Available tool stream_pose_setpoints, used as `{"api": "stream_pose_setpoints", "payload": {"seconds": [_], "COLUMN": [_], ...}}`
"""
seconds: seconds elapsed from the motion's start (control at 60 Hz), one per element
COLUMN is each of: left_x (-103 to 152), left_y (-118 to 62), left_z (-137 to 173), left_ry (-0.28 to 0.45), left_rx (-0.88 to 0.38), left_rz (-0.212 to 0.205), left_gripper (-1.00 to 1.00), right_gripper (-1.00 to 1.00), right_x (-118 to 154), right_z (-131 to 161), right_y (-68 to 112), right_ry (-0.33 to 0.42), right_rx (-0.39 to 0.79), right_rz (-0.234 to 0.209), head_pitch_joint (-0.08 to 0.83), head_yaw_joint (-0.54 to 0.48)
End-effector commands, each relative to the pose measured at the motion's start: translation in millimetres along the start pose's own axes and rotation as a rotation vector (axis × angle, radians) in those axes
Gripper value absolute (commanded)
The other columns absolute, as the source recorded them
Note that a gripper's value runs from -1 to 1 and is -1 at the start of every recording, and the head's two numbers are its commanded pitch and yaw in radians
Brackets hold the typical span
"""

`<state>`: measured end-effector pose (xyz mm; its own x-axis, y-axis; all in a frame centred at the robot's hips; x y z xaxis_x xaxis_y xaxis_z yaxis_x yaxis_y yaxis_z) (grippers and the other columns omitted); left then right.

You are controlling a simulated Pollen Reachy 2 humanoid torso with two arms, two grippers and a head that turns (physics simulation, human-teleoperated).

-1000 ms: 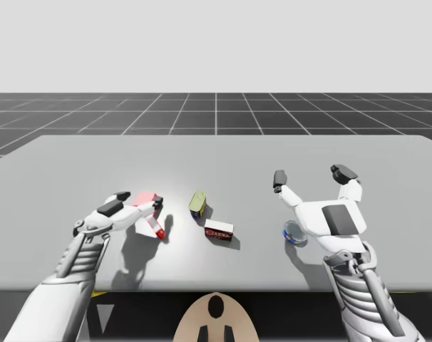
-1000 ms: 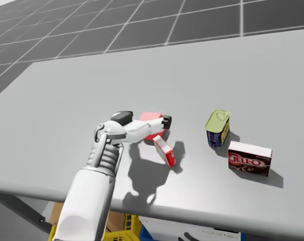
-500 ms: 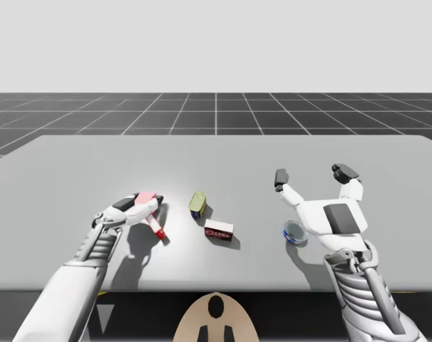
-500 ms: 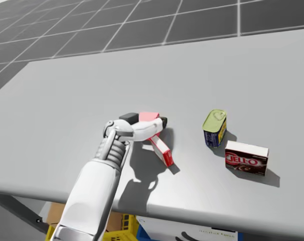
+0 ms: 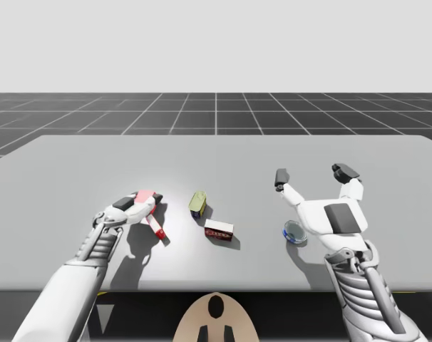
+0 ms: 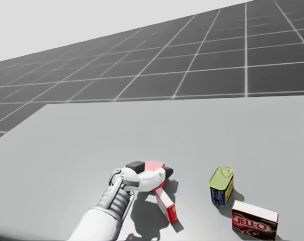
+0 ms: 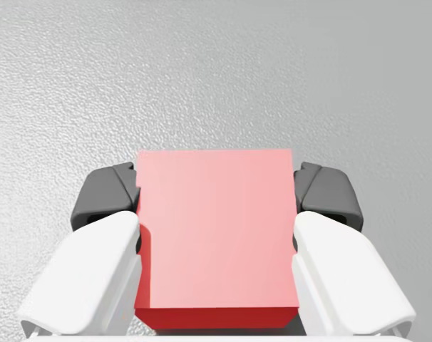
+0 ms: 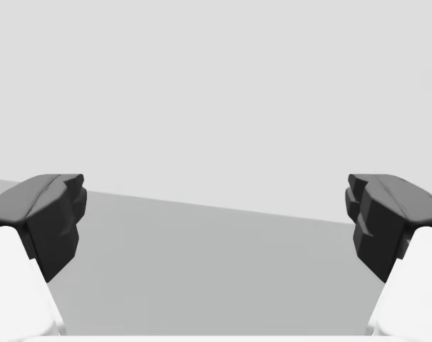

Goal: Find the red cube and pick it up.

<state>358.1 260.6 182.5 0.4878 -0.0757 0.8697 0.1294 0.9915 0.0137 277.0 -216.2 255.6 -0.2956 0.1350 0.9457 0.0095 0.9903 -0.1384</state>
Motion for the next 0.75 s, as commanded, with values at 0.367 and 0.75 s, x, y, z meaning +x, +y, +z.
{"api": "stream_pose_setpoints", "payload": {"seconds": [0.367,0.75], "left_x": [45.1,141.0], "left_y": [3.1,-14.8], "left_z": [39.6,140.8], "left_ry": [-0.113,-0.524], "left_rx": [0.046,0.107], "left_rz": [-0.029,-0.090], "left_gripper": [0.97,0.95], "right_gripper": [-1.00,-1.00], "right_x": [-3.9,-4.9], "right_z": [-0.4,-0.6], "right_y": [-3.6,-4.2], "right_ry": [0.008,-0.005], "right_rx": [-0.001,0.007], "right_rz": [-0.004,-0.005], "head_pitch_joint": [0.294,0.285], "head_yaw_joint": [0.39,0.38]}}
